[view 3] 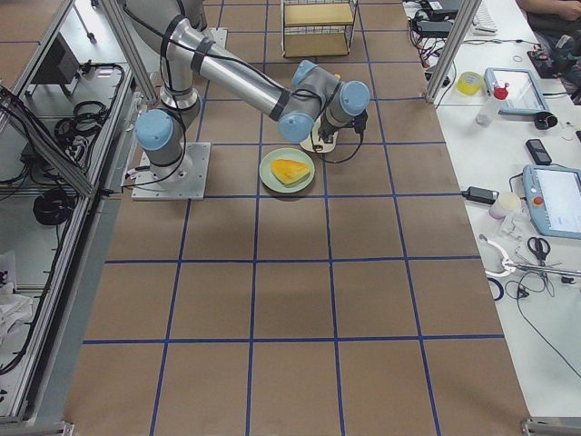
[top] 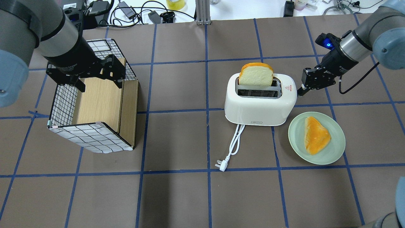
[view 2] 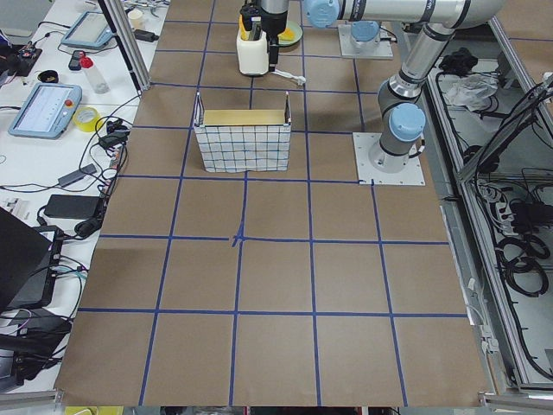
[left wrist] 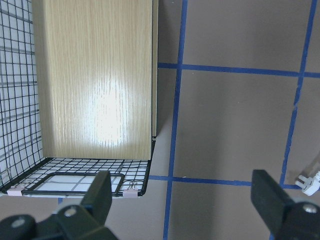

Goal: Press toaster with right arm

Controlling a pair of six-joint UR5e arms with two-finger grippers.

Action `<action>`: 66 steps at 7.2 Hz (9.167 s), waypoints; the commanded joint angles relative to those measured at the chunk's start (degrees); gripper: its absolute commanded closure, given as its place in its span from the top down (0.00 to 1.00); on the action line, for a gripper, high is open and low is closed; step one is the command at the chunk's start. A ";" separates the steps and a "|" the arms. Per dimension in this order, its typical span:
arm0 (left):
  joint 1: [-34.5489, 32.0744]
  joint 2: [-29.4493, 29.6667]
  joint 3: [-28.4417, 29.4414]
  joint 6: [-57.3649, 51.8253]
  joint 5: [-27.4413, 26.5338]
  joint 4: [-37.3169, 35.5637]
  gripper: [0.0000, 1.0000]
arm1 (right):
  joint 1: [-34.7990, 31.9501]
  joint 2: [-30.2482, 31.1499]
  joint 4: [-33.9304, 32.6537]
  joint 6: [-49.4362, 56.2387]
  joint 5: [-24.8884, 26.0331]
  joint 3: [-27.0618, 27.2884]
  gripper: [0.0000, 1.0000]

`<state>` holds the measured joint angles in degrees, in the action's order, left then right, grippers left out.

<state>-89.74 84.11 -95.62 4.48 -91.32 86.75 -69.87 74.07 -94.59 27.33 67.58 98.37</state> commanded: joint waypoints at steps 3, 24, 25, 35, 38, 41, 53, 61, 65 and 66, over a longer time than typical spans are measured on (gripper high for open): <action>0.00 0.00 0.00 0.00 0.00 0.00 1.00 | 0.00 -0.77 -2.61 0.01 0.18 1.90 0.00; 0.00 0.00 0.00 0.00 0.00 0.00 1.00 | -0.96 11.78 -1.31 -15.37 7.10 -2.64 0.22; 0.00 0.00 0.00 0.00 0.00 0.00 1.00 | -2.62 12.67 1.75 -15.37 10.95 -5.70 0.34; 0.00 0.00 0.00 0.00 0.09 0.00 1.00 | -21.53 11.19 3.73 -33.75 18.82 -14.97 1.00; 0.00 0.00 0.00 0.00 0.00 0.00 1.00 | -21.45 10.83 3.09 -25.58 16.61 -14.08 1.00; 0.00 0.08 0.00 0.00 0.00 0.00 1.00 | -21.45 12.15 4.41 -29.40 24.97 -14.79 1.00; 0.00 0.00 0.00 0.00 0.00 0.00 1.00 | -19.87 12.15 6.08 -29.18 21.63 -14.70 1.00; 0.00 0.08 0.00 0.00 0.00 0.00 1.00 | -18.19 12.33 6.26 -29.26 22.34 -14.70 1.00; 0.00 0.00 0.00 0.00 0.00 0.00 1.00 | -18.19 12.33 6.26 -29.26 22.33 -14.70 1.00; 0.00 0.00 0.00 0.00 0.00 0.00 1.00 | -18.19 12.33 6.26 -29.26 22.33 -14.70 1.00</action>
